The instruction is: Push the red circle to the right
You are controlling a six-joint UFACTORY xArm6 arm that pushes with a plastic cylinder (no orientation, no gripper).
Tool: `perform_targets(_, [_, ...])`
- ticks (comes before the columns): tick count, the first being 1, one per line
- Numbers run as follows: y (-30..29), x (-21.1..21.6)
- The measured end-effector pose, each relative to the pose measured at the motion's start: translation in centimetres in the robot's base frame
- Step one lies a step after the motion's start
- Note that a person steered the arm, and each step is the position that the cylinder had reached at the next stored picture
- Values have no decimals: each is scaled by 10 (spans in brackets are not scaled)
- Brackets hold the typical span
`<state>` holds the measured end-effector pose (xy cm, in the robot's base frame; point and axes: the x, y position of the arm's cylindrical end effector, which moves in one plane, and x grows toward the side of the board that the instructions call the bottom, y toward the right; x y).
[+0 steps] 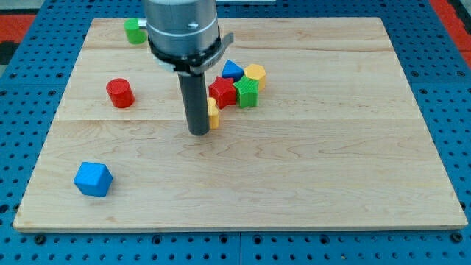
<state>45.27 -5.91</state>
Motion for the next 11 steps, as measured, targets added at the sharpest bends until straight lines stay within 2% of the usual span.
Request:
perform_targets(2, [12, -5])
perform_targets(4, [-105, 11])
perform_targets(5, [-168, -8])
perform_targets(6, [-177, -45])
perform_targets(7, [-160, -57])
perform_targets(9, [-78, -58])
perform_targets(11, [-110, -71])
